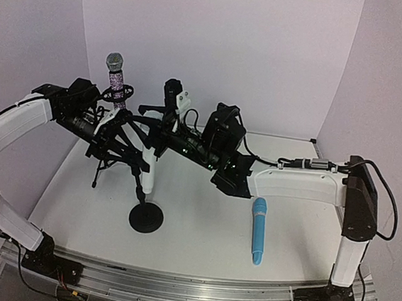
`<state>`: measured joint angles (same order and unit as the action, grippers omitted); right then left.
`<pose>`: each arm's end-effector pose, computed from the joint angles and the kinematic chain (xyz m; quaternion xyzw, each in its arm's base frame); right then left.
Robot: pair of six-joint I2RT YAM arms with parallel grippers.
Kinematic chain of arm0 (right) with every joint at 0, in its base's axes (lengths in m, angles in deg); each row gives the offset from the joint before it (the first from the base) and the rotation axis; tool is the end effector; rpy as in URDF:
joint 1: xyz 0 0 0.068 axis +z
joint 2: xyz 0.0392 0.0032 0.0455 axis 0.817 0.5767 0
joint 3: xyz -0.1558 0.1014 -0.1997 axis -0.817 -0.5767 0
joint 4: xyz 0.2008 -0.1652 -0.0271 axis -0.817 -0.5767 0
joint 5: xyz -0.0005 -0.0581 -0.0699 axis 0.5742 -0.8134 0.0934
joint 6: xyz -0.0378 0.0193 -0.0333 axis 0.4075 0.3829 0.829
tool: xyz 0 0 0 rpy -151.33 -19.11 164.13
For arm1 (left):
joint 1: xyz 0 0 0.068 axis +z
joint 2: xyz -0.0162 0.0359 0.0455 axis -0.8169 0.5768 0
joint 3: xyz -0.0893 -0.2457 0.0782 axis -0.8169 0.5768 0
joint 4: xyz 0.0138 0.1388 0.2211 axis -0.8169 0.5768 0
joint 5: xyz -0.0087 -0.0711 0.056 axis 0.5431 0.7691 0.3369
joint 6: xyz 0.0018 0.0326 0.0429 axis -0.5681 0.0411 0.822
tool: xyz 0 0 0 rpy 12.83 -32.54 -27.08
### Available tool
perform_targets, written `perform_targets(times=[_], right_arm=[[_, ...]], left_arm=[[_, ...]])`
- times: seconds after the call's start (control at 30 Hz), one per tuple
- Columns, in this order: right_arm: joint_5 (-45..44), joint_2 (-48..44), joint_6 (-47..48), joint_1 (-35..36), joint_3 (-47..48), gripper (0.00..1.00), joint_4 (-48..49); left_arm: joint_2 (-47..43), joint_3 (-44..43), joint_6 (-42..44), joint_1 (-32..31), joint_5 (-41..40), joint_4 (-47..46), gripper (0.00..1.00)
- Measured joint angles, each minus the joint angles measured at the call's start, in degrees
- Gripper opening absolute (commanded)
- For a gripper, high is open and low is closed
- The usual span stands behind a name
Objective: Attach the microphones to the stand
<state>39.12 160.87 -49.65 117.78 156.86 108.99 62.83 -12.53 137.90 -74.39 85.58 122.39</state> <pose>0.2098 0.4190 0.3522 -0.3143 0.4777 0.4765 0.6678 0.2393 -0.1167 0.3380 0.6583 0.5597 -0.3445 0.3670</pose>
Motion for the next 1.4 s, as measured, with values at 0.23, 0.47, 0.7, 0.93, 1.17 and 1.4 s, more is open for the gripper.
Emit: perform_targets(times=[0.23, 0.47, 0.7, 0.93, 1.17, 1.4], right_arm=[[0.62, 2.97, -1.52, -0.46, 0.95, 0.0, 5.85], [0.49, 3.06, -1.02, -0.32, 0.04, 0.0, 7.6], [0.05, 3.04, -0.43, -0.17, -1.48, 0.0, 10.03], [-0.15, 2.78, 0.24, 0.02, -2.13, 0.11, 10.57], [-1.03, 2.38, 0.6, 0.04, -2.81, 0.4, 10.72], [-1.31, 2.38, 0.75, 0.04, -2.99, 0.54, 10.15]], left_arm=[[0.07, -0.39, -1.13, 0.74, -0.78, 0.12, 0.07], [0.07, -0.39, -0.15, 0.62, -0.78, 0.44, 0.78], [0.03, -0.3, 1.18, 0.26, -0.82, 0.95, 0.99], [-1.39, 1.02, 0.46, 0.63, -0.95, -0.51, 1.0], [-4.31, 3.11, -1.08, 1.67, 0.06, -3.05, 1.0], [-6.4, 4.81, -2.25, 1.85, 1.05, -4.8, 1.0]])
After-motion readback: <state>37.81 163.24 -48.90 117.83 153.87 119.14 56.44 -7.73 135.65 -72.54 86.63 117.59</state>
